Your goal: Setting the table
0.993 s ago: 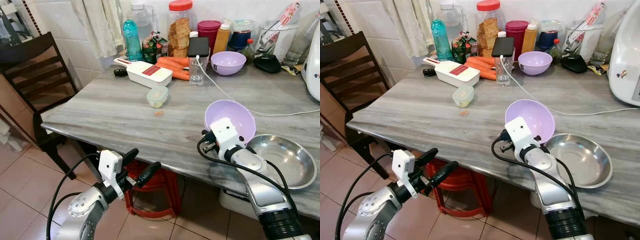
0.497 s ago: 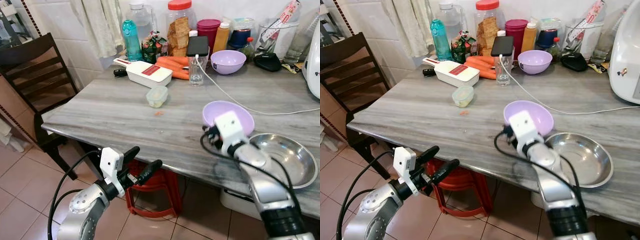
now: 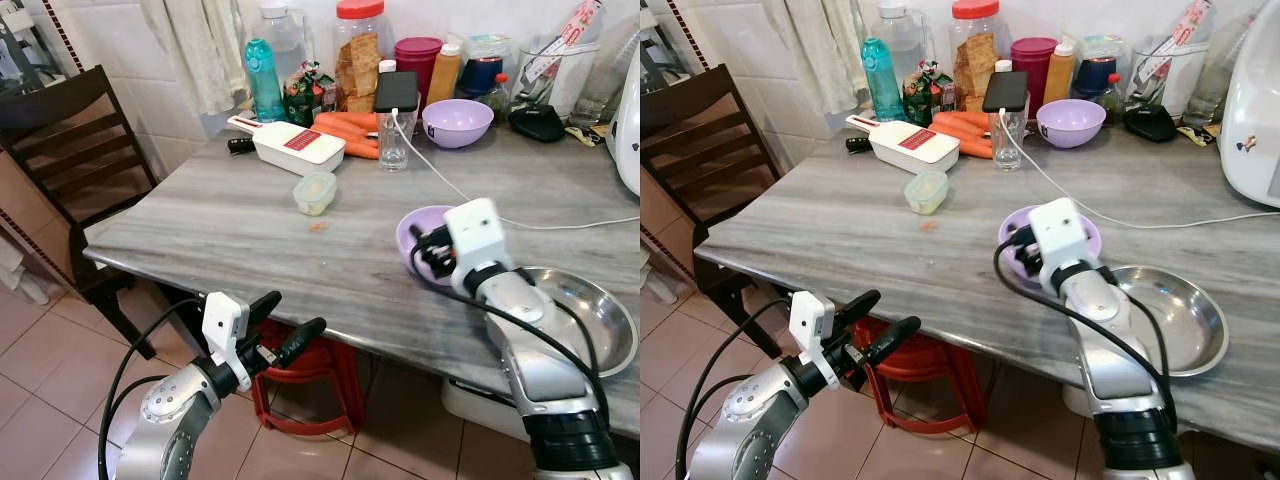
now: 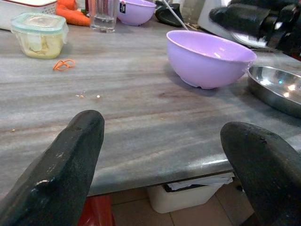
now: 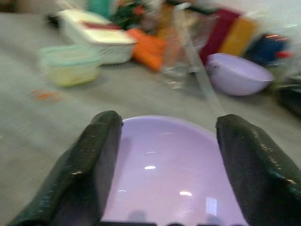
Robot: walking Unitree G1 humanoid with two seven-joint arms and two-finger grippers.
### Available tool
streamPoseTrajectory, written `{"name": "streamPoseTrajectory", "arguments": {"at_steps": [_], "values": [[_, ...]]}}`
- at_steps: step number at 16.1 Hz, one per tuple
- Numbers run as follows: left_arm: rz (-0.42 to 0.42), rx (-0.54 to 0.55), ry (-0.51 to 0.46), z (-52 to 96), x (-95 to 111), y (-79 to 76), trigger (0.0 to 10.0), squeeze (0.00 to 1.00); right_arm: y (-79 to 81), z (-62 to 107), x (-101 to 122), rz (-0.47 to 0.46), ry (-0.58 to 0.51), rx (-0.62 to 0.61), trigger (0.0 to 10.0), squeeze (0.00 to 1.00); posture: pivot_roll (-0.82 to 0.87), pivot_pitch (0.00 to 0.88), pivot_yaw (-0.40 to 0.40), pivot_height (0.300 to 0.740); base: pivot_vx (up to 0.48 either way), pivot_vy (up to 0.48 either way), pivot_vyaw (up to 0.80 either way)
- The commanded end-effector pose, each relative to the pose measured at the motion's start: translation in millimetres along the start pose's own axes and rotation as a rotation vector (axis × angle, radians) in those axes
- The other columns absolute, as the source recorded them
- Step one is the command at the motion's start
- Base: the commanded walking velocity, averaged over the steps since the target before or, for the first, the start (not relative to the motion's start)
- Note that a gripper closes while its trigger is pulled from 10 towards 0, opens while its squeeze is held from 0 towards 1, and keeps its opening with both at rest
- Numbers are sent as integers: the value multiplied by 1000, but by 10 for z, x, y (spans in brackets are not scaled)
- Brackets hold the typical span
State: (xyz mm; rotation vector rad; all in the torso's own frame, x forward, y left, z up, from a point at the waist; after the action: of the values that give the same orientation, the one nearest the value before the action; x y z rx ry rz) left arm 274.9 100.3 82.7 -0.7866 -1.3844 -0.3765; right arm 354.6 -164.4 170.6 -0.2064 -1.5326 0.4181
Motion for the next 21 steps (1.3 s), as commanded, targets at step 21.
{"name": "streamPoseTrajectory", "arguments": {"at_steps": [21], "values": [[-20,-32,16,-70,54,6,10000,0,-223,791,-729,-94,248,-380,10000,1000,-137,16,157,740,0,0,0]]}}
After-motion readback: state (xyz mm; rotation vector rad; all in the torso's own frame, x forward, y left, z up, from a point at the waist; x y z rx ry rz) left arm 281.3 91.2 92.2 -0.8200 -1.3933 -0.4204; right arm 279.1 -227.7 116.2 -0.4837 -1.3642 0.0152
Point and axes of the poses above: a point about 5 cm out from each wrist's last joint towards the gripper, its own z axis pointing back from the gripper into the wrist, its own x axis along the axis of the wrist's last joint, y = z × x, the point moved 4 cm from there along -z, pointing out of the wrist towards the gripper, and after that the axes turned 2 degrees about z, right-handed, at the moved point
